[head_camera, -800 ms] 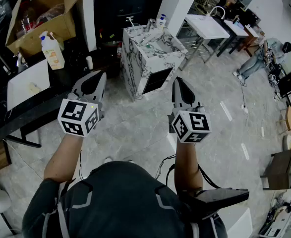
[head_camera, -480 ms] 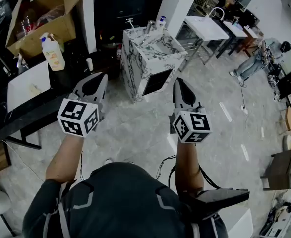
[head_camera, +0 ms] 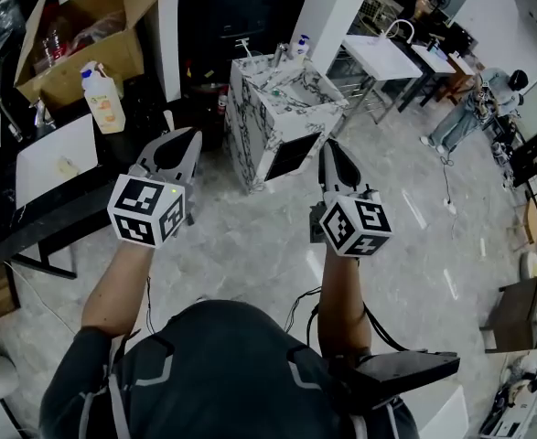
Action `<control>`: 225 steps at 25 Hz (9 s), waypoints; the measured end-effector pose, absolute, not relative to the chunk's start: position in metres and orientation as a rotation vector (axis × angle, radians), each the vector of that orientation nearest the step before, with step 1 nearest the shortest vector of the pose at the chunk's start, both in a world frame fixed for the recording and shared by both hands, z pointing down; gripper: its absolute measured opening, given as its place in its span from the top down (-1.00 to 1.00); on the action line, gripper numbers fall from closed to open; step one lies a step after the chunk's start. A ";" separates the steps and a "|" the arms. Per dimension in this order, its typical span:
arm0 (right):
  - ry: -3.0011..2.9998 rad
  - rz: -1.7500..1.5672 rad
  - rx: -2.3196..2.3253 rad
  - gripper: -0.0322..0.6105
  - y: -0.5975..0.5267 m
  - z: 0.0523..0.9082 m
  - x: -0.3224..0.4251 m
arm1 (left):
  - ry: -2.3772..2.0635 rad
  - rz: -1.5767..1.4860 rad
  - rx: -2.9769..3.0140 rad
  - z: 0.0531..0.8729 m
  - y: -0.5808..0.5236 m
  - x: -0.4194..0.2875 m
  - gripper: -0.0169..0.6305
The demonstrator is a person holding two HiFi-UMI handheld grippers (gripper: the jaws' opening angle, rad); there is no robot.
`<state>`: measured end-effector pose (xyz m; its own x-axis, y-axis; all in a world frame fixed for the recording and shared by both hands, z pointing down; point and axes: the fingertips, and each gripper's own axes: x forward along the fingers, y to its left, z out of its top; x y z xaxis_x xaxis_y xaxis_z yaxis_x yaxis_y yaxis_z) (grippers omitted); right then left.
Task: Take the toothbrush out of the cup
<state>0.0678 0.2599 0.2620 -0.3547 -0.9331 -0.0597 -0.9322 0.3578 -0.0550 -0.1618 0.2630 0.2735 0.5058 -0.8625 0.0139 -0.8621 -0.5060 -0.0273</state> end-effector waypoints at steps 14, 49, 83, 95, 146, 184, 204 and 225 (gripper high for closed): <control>2.530 -0.188 -1.582 0.81 0.234 0.280 0.023 | 1.518 -0.046 -2.707 0.280 0.241 -0.196 0.92; 2.707 0.085 -1.433 0.81 -0.129 0.272 0.153 | 1.691 -0.040 -2.617 0.277 -0.101 -0.053 0.92; 2.692 0.069 -1.628 0.81 -0.338 0.295 0.091 | 1.597 -0.035 -2.722 0.310 -0.357 -0.124 0.92; 2.781 0.004 -1.609 0.81 -0.375 0.333 0.084 | 1.590 -0.142 -2.886 0.405 -0.411 -0.122 0.69; 2.817 -0.256 -1.874 0.81 -0.331 0.463 0.137 | 1.873 -0.080 -3.230 0.666 -0.586 -0.073 0.78; 2.771 -0.066 -1.586 0.81 -0.327 0.367 0.181 | 1.747 0.084 -3.046 0.454 -0.492 -0.059 0.85; 2.776 -0.002 -1.440 0.81 -0.377 0.323 0.190 | 1.730 0.065 -2.883 0.331 -0.383 -0.079 0.85; 2.808 -0.036 -1.528 0.82 -0.390 0.335 0.172 | 1.687 -0.065 -2.843 0.320 -0.362 -0.082 0.85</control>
<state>0.1723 -0.3897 0.3349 -0.5422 -0.8381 0.0594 -0.8394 0.5435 0.0070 -0.0823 -0.3619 0.3202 0.4823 -0.8682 0.1171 -0.8746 -0.4695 0.1213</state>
